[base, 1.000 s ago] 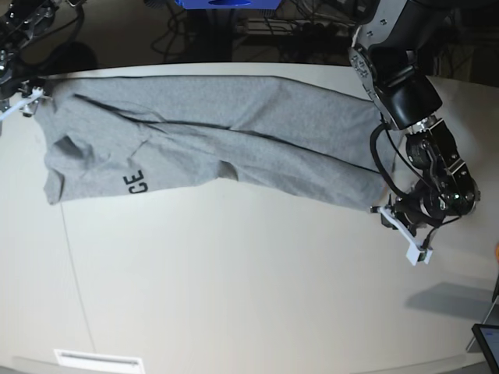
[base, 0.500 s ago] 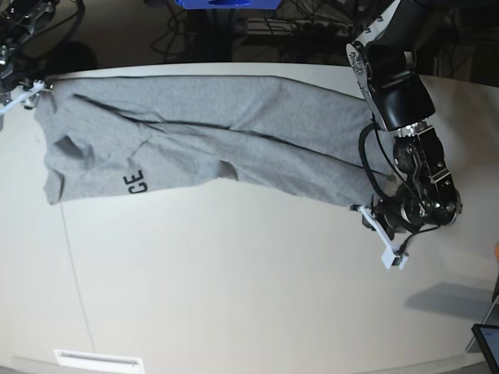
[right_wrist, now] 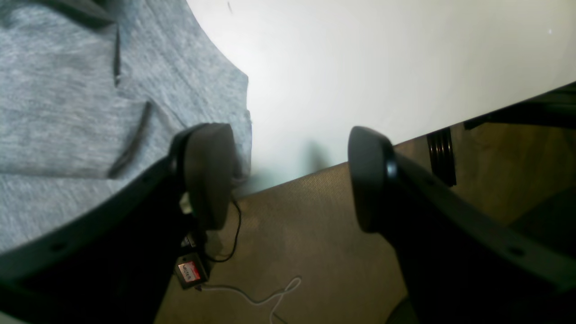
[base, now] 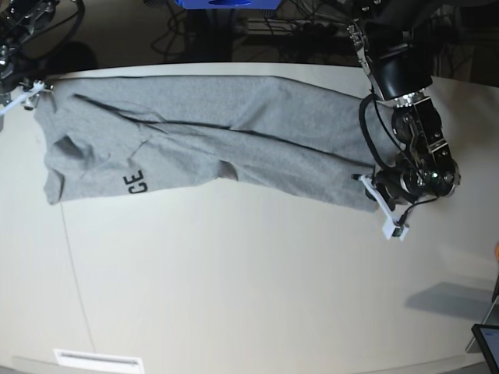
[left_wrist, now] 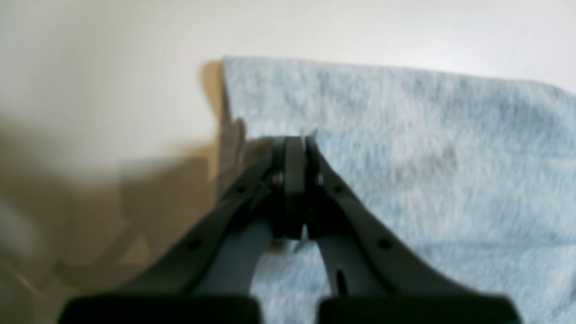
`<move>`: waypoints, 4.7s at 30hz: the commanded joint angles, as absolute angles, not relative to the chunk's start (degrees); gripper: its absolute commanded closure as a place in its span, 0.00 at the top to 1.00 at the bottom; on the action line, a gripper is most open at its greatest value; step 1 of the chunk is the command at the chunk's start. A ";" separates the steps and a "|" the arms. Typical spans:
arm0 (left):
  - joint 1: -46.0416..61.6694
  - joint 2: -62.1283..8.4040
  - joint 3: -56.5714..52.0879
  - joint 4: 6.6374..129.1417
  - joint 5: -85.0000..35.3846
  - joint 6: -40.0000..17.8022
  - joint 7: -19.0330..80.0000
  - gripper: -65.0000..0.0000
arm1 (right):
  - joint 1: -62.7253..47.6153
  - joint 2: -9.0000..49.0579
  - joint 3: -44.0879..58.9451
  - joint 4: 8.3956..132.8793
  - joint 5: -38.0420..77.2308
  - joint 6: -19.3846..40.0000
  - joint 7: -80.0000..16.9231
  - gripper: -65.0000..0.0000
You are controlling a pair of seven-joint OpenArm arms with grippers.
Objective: Fold the T-shirt properly
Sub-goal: 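Lower the left gripper to the edge at the shirt's hem end, then grasp the hem-end edge with the left gripper and tug it outward, then open the left gripper and reposition it along the hem-end edge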
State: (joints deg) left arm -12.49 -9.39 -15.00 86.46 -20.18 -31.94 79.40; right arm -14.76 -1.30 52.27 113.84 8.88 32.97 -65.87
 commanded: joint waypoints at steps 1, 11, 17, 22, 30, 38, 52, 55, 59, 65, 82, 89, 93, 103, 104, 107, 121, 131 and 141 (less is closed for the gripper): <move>-13.23 -10.07 -15.08 89.01 -20.79 -32.22 78.73 0.00 | -14.55 -0.92 52.44 114.33 9.19 32.92 -65.10 0.58; -8.22 -10.07 -15.08 94.81 -20.79 -32.22 80.00 0.00 | -14.55 -0.92 52.44 113.89 9.19 32.92 -65.19 0.58; -1.45 -9.80 -15.08 102.37 -20.88 -32.31 80.00 0.00 | -14.46 -0.92 52.44 113.80 9.19 32.92 -65.36 0.58; 2.42 -9.71 -15.16 108.62 -21.41 -32.31 80.00 0.00 | -14.46 -0.92 52.44 113.80 9.19 32.92 -65.19 0.58; -4.97 -9.71 -21.41 106.07 -37.49 -29.76 80.00 0.00 | -13.93 -0.92 52.35 113.80 9.19 32.92 -65.45 0.58; -15.52 -8.57 -18.95 86.99 -37.32 -27.38 80.00 0.00 | -13.93 -0.92 52.35 113.80 9.19 32.92 -65.45 0.58; -18.95 -8.84 -8.13 78.55 -37.23 -21.76 79.52 0.00 | -14.02 -0.92 52.35 113.80 9.19 32.92 -65.19 0.58; -17.63 -8.92 -7.43 78.64 -37.23 -21.76 79.69 0.00 | -14.02 -0.92 52.35 113.80 9.19 32.92 -65.19 0.58; -15.52 -10.68 -7.43 78.81 -37.23 -21.76 79.78 0.00 | -14.02 -0.92 52.35 113.80 9.19 32.92 -65.19 0.58; -10.59 -14.37 -7.52 86.55 -37.41 -21.76 79.87 0.00 | -13.93 -0.92 52.35 113.80 9.19 32.92 -65.19 0.58; -4.44 -17.01 -17.89 99.30 -37.76 -22.11 80.00 0.00 | -13.41 -1.36 52.35 113.80 9.19 32.92 -65.54 0.58; -4.53 -20.53 -22.46 90.86 -37.93 -22.11 80.00 0.26 | -13.41 -2.15 52.26 113.80 9.19 32.92 -65.54 0.59; -4.53 -20.35 -22.55 90.42 -37.93 -22.20 80.00 0.34 | -13.58 -2.15 49.89 113.80 9.19 32.92 -65.54 0.59; -8.04 -20.26 -22.55 87.25 -44.00 -21.85 80.00 0.34 | -14.37 -3.12 48.13 113.80 9.19 32.92 -65.10 0.58; -8.57 -20.09 -22.55 86.64 -44.00 -21.85 80.00 0.34 | -14.37 -3.12 48.13 113.80 9.19 32.92 -65.10 0.58; -9.54 -20.09 -22.55 85.05 -44.00 -21.76 80.00 0.34 | -14.37 -3.12 48.22 113.80 9.19 32.92 -65.10 0.58; -12.18 -19.56 -22.11 79.52 -44.00 -21.76 80.00 0.34 | -14.29 -2.86 48.31 113.80 9.19 32.92 -65.10 0.58; -13.14 -18.51 -22.20 79.87 -44.00 -21.76 80.00 0.34 | -14.11 -2.86 48.31 113.80 9.19 32.92 -65.10 0.58; -15.16 -18.68 -22.11 79.34 -44.00 -21.76 80.00 0.34 | -14.11 -2.77 48.31 113.80 9.19 32.92 -65.01 0.58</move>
State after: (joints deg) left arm -13.82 -17.80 -22.06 78.56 -43.05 -21.80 80.77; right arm -14.44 -3.49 48.12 112.99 8.86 32.95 -66.00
